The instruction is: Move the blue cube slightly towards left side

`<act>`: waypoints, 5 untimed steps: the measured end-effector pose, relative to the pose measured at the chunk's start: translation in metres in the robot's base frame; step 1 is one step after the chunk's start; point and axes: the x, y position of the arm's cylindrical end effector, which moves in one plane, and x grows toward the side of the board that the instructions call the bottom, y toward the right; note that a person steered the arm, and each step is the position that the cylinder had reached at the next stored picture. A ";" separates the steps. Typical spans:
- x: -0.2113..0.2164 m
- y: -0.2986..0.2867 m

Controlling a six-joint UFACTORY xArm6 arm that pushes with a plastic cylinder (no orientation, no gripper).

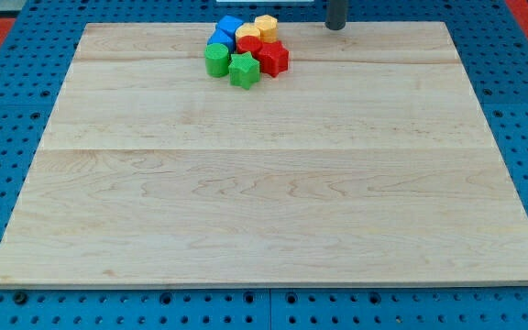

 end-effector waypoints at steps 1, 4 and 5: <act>0.002 -0.015; 0.002 -0.095; 0.002 -0.095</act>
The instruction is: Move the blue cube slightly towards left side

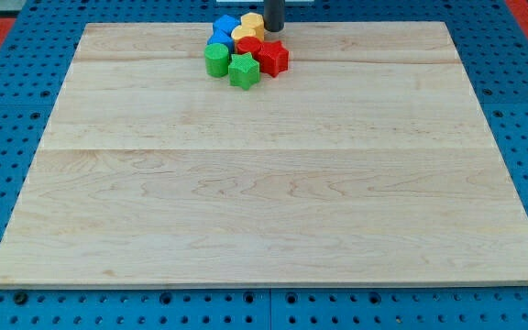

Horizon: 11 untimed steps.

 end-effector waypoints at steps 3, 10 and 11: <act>0.036 -0.005; 0.001 -0.050; 0.000 -0.110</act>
